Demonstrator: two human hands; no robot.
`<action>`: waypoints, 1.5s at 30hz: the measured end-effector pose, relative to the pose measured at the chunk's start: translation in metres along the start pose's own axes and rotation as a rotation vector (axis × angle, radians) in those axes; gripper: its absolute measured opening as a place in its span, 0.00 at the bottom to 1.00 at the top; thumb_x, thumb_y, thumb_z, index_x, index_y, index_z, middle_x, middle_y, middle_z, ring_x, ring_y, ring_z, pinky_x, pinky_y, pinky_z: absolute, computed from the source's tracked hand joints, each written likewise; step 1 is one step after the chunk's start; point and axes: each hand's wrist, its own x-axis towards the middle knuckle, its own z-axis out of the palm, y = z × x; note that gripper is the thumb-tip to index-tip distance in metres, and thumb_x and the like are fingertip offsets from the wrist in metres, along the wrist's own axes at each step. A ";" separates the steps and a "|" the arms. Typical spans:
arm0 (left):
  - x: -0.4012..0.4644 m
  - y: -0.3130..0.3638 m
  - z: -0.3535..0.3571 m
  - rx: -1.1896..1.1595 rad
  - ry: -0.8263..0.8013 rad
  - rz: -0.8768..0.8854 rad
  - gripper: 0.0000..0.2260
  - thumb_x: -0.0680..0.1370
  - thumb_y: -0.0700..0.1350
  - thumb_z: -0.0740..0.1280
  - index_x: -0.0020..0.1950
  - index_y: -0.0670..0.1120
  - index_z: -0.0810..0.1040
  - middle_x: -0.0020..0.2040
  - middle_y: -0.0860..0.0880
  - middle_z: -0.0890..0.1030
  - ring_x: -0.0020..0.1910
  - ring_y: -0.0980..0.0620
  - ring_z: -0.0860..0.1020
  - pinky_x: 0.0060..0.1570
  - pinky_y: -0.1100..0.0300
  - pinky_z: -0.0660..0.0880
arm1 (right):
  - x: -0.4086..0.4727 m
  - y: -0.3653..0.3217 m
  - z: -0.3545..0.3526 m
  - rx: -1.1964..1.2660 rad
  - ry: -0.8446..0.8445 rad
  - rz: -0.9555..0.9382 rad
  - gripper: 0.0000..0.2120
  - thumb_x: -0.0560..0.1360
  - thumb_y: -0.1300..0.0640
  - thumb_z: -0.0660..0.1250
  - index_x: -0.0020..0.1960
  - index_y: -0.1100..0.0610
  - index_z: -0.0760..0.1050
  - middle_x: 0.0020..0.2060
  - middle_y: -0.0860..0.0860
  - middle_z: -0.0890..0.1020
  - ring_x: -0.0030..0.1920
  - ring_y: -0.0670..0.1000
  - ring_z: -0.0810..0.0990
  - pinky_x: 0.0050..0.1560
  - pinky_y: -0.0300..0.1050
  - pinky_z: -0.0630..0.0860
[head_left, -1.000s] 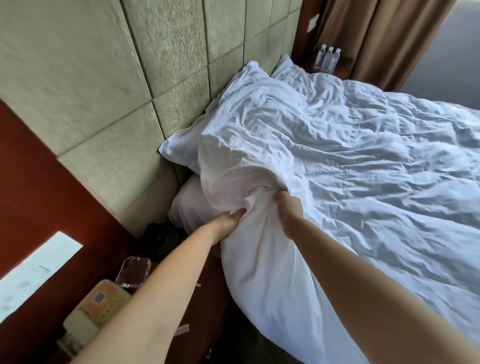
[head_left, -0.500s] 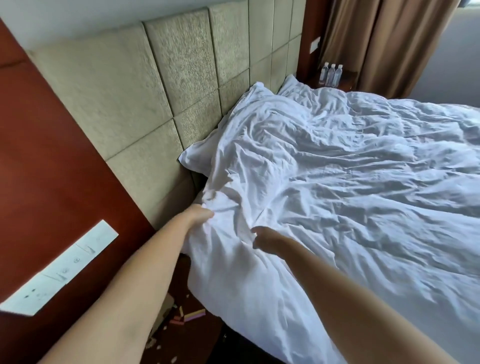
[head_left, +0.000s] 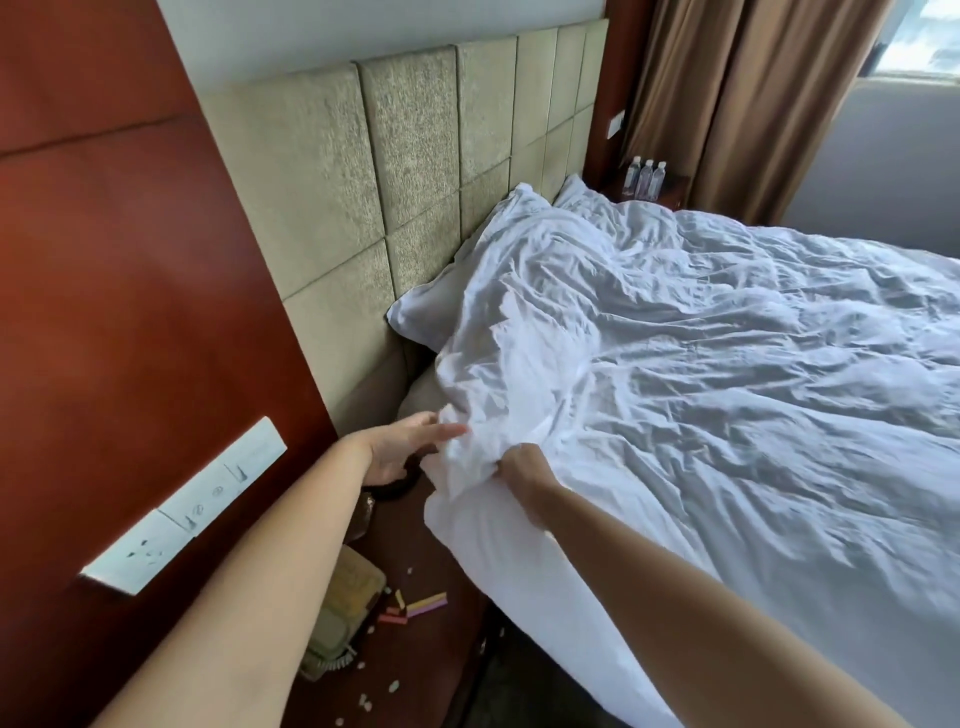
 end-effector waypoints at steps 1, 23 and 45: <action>-0.004 -0.010 -0.001 0.006 -0.117 -0.025 0.49 0.48 0.68 0.78 0.66 0.56 0.68 0.66 0.52 0.73 0.66 0.50 0.69 0.67 0.50 0.62 | -0.004 -0.006 0.000 0.045 0.002 0.007 0.11 0.80 0.63 0.52 0.42 0.55 0.67 0.49 0.56 0.69 0.49 0.50 0.68 0.49 0.41 0.67; -0.051 -0.026 0.027 -0.337 0.350 -0.070 0.11 0.74 0.29 0.54 0.45 0.43 0.70 0.29 0.49 0.68 0.15 0.59 0.67 0.18 0.72 0.59 | -0.079 0.069 0.032 -0.507 -0.153 -0.080 0.51 0.66 0.29 0.66 0.78 0.47 0.43 0.76 0.50 0.54 0.75 0.54 0.56 0.72 0.54 0.59; -0.110 -0.076 -0.007 -0.411 1.085 -0.151 0.24 0.78 0.53 0.63 0.67 0.37 0.71 0.65 0.39 0.75 0.62 0.41 0.75 0.58 0.52 0.72 | -0.151 0.038 0.043 -0.494 0.032 -0.010 0.24 0.74 0.43 0.66 0.61 0.61 0.75 0.56 0.58 0.80 0.57 0.58 0.78 0.50 0.44 0.72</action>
